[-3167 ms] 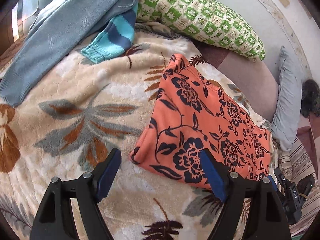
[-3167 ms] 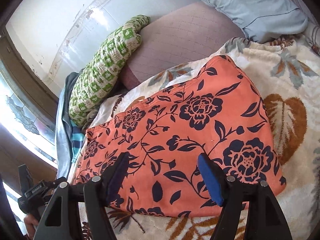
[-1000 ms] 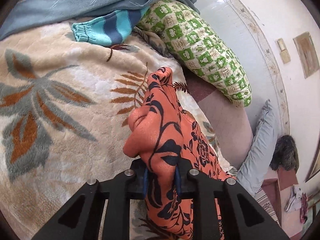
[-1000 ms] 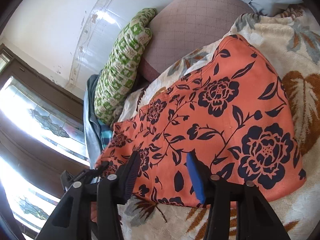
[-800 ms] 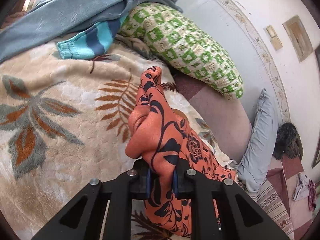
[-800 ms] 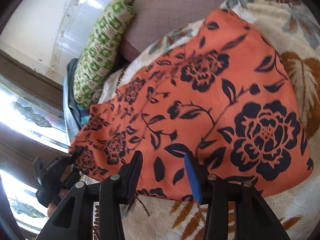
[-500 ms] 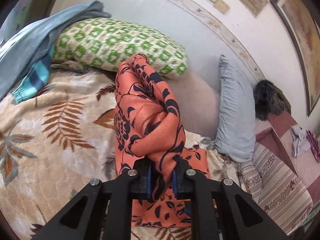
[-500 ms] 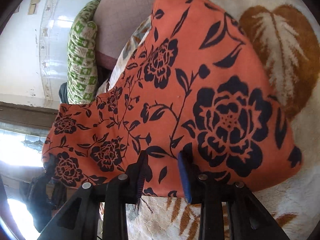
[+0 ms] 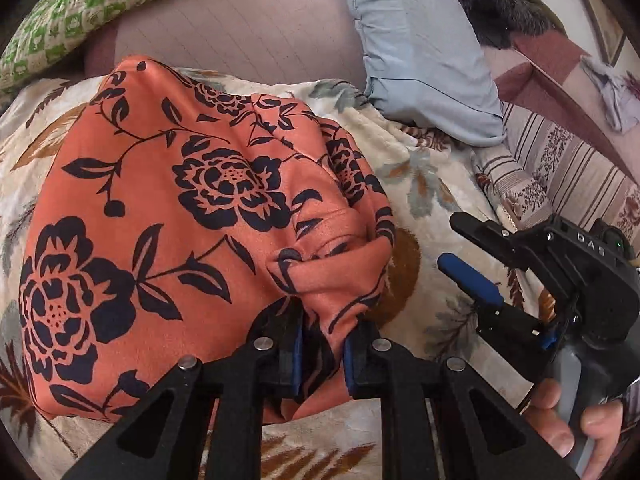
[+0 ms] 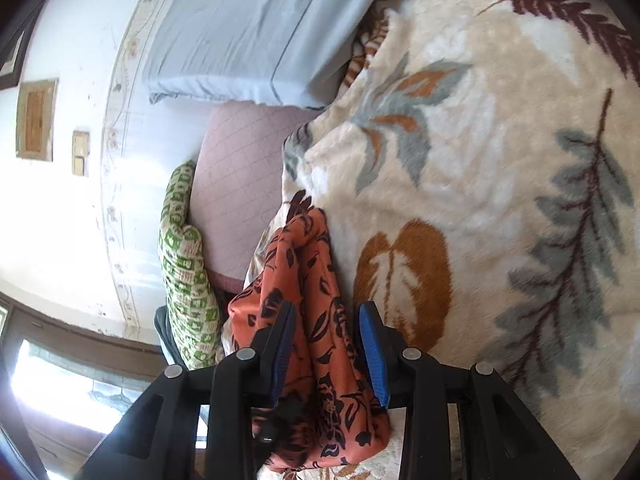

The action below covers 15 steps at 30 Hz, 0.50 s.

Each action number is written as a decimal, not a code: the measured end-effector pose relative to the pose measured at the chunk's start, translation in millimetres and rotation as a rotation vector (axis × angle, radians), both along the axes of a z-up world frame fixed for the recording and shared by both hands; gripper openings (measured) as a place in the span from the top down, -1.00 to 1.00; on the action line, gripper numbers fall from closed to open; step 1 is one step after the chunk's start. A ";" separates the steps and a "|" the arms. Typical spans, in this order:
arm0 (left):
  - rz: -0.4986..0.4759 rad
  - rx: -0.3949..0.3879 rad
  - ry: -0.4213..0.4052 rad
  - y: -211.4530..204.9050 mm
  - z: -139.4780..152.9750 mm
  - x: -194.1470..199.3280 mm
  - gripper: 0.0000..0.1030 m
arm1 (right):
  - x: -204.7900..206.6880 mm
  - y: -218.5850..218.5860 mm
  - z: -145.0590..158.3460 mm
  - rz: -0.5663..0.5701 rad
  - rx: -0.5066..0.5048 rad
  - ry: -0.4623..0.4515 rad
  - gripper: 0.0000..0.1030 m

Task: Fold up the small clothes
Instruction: 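Fold the lifted end over the blouse with the left gripper and release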

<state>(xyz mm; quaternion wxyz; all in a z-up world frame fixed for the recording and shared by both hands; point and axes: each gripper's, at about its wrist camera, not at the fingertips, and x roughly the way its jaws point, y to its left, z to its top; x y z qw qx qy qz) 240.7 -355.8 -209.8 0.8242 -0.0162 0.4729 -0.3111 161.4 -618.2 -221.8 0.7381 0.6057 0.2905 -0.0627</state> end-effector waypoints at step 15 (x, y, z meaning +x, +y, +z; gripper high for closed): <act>0.104 0.065 -0.220 94.1 80.9 6.5 -0.34 | 6.5 14.6 30.1 0.098 0.048 -0.240 -0.11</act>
